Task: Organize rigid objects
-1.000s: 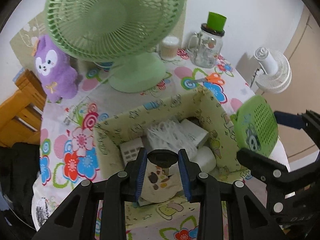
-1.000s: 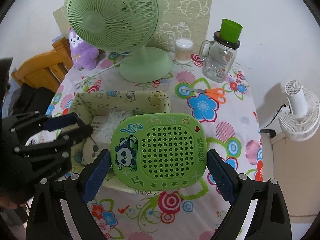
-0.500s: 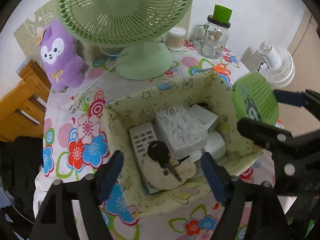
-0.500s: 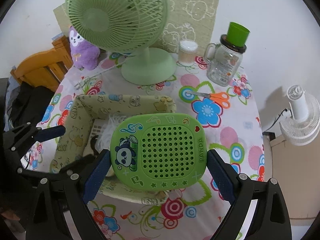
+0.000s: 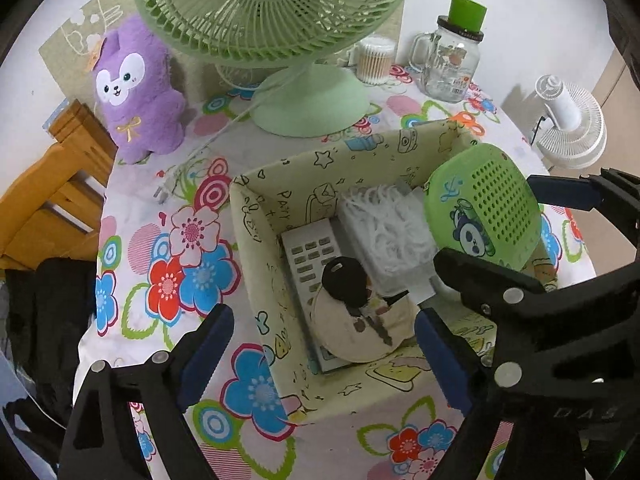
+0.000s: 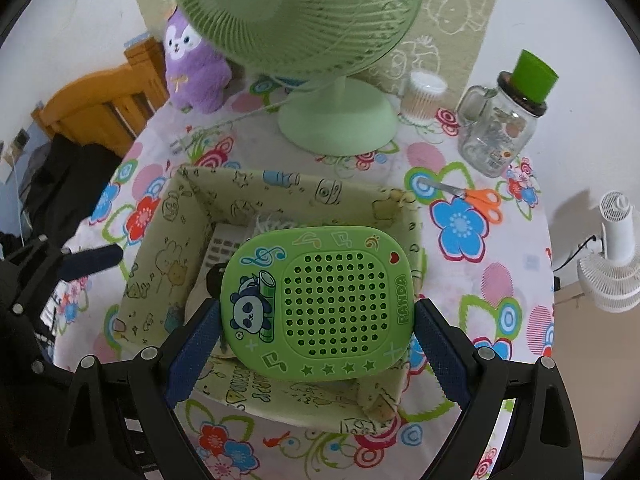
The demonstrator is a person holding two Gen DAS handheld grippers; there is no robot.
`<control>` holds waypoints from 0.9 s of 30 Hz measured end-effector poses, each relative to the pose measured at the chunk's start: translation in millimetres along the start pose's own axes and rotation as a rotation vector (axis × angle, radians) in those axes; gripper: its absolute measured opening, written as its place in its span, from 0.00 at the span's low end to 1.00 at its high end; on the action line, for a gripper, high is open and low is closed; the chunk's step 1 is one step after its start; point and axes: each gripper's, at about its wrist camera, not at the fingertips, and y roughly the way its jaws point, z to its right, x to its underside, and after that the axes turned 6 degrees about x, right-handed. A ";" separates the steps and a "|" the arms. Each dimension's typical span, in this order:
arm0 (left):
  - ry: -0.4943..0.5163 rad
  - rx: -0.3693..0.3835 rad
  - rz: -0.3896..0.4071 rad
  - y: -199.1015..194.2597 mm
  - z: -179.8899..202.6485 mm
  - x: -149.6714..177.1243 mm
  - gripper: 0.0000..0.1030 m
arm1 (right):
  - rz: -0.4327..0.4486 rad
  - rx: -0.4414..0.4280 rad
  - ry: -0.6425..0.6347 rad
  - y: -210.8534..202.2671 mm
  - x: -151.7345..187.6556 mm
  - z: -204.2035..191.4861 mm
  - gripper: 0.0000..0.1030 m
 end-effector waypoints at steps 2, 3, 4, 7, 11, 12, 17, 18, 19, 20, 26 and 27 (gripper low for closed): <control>0.001 -0.003 -0.010 3.1 -0.9 0.8 0.91 | -0.011 -0.001 0.001 3.8 -0.2 -1.2 0.92; 0.001 -0.004 -0.012 3.8 -1.4 1.1 0.91 | -0.017 -0.003 0.002 5.4 0.1 -1.7 0.92; 0.000 -0.005 -0.016 5.2 -2.3 1.4 0.91 | -0.024 -0.004 0.004 7.0 0.4 -2.2 0.92; -0.003 -0.005 -0.027 8.0 -3.8 1.9 0.91 | -0.040 -0.006 0.011 11.6 1.1 -2.7 0.93; -0.007 -0.001 -0.036 10.2 -4.8 2.2 0.91 | -0.038 0.008 0.018 13.1 3.0 -2.9 0.93; -0.007 -0.001 -0.038 10.5 -4.7 2.7 0.91 | -0.036 0.010 0.017 12.9 3.6 -3.3 0.93; -0.006 -0.003 -0.044 9.2 -2.9 6.8 0.91 | -0.036 0.008 0.008 11.5 7.4 -4.9 0.93; -0.007 -0.003 -0.045 8.8 -2.8 7.5 0.92 | -0.040 0.004 0.011 11.4 8.2 -4.6 0.94; -0.011 -0.001 -0.046 7.9 -2.7 8.3 0.92 | -0.043 -0.002 0.014 11.3 8.8 -4.1 0.94; -0.015 -0.001 -0.046 7.3 -3.1 8.8 0.92 | -0.046 -0.010 0.017 10.8 9.3 -3.8 0.94; -0.035 -0.001 -0.029 -4.1 -0.2 12.8 0.93 | -0.032 -0.008 0.042 -0.7 16.7 1.6 0.94; -0.036 -0.003 -0.026 -6.1 1.2 13.4 0.93 | -0.028 -0.009 0.045 -3.6 18.5 3.0 0.94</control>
